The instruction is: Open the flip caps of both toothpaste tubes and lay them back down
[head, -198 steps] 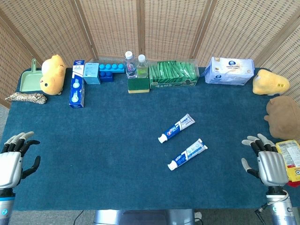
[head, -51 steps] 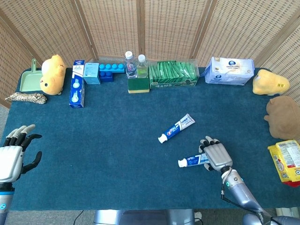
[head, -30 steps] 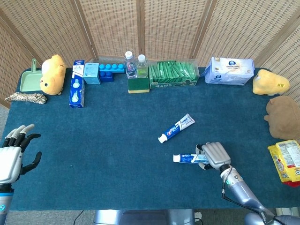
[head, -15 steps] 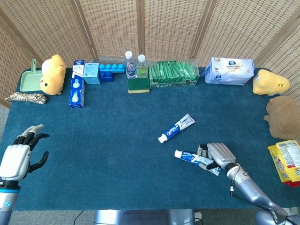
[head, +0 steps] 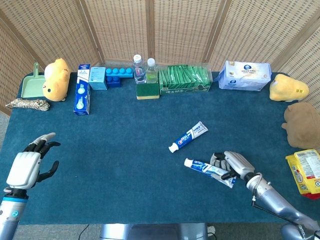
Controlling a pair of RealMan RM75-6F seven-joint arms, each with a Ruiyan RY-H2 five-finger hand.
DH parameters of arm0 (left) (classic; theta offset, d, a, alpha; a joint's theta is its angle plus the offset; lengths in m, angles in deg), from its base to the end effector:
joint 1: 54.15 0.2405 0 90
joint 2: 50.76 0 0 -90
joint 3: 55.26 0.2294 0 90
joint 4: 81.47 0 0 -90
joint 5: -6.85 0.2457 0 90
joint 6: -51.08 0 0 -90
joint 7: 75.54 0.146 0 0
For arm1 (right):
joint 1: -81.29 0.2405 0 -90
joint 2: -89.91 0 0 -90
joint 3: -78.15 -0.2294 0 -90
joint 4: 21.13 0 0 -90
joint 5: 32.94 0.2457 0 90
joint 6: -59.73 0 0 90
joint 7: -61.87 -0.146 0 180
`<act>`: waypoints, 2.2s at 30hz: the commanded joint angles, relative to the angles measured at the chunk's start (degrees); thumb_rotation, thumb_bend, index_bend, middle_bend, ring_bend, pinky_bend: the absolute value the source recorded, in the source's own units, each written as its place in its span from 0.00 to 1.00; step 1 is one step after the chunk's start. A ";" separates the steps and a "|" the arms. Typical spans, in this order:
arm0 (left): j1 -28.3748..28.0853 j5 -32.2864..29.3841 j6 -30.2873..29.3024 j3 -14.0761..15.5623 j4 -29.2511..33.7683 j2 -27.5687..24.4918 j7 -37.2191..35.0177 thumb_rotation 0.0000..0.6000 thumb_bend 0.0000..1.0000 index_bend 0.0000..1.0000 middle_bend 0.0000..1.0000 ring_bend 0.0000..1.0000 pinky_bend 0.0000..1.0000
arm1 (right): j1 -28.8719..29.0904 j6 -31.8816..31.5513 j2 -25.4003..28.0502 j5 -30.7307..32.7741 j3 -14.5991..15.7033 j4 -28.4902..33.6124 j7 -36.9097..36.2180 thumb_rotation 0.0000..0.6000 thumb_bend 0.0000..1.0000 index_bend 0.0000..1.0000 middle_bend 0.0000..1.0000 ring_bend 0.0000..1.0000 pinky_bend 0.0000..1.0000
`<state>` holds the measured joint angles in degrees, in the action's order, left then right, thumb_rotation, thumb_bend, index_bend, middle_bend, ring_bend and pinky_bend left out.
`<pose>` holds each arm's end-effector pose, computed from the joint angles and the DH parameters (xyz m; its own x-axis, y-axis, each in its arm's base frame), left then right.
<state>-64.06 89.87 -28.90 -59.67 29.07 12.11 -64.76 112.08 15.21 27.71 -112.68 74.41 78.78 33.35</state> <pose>-0.2157 0.2024 0.0883 0.2963 0.0677 0.9527 0.9527 -0.0917 -0.2898 -0.2155 -0.2719 0.0267 -0.0448 -0.6055 0.7946 -0.9935 -0.0566 -0.0991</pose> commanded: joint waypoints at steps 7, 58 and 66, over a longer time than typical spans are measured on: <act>-6.64 -2.73 10.44 -1.05 1.75 0.48 -0.31 1.00 0.37 0.27 0.17 0.16 0.28 | 1.15 -0.12 1.96 -7.61 0.75 0.80 -14.65 1.00 0.45 0.89 0.76 0.66 0.71; -44.93 -32.98 54.45 -11.13 -0.81 4.50 -24.10 1.00 0.35 0.24 0.07 0.04 0.22 | 5.62 -1.15 0.60 -8.40 1.92 6.41 -34.49 1.00 0.46 0.89 0.76 0.66 0.71; -46.90 -34.43 53.43 -9.80 -1.06 5.45 -23.69 1.00 0.36 0.24 0.07 0.04 0.23 | 6.08 -1.23 0.09 -8.21 1.92 6.74 -34.51 1.00 0.46 0.89 0.76 0.66 0.71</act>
<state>-110.92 55.49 24.56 -69.52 28.00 17.51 -88.47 118.18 13.99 27.80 -120.90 76.33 85.53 -1.16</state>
